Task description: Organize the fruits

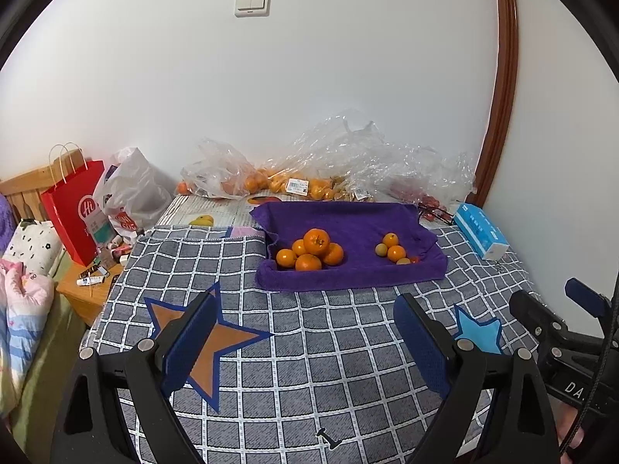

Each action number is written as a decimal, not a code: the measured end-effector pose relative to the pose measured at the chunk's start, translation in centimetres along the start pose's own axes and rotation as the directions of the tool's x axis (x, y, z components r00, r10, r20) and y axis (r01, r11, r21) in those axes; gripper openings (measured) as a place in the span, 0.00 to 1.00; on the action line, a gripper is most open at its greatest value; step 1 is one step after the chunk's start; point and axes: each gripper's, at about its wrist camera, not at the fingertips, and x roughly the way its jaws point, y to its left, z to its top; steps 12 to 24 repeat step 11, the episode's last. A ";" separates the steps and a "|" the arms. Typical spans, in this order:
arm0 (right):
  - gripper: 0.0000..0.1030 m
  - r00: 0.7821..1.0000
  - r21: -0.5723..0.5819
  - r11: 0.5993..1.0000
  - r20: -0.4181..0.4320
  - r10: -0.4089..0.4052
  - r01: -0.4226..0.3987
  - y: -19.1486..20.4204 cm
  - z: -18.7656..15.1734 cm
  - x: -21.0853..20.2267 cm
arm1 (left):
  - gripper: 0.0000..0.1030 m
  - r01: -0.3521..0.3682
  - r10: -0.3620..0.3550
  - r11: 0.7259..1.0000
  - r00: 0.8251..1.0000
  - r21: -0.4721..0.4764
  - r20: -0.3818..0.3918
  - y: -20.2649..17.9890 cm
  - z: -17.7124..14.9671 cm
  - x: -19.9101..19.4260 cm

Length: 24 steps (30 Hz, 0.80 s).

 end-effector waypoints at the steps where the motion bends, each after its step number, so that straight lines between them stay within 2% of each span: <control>1: 1.00 1.000 0.002 1.000 -0.001 0.002 -0.002 0.0 0.0 0.1 | 0.90 -0.002 0.002 1.000 1.000 0.000 0.000 0.0 0.1 0.0; 24: 1.00 1.000 -0.005 1.000 -0.011 0.001 -0.001 0.3 -0.1 0.5 | 0.90 0.013 -0.013 1.000 1.000 -0.027 -0.003 0.7 0.1 0.3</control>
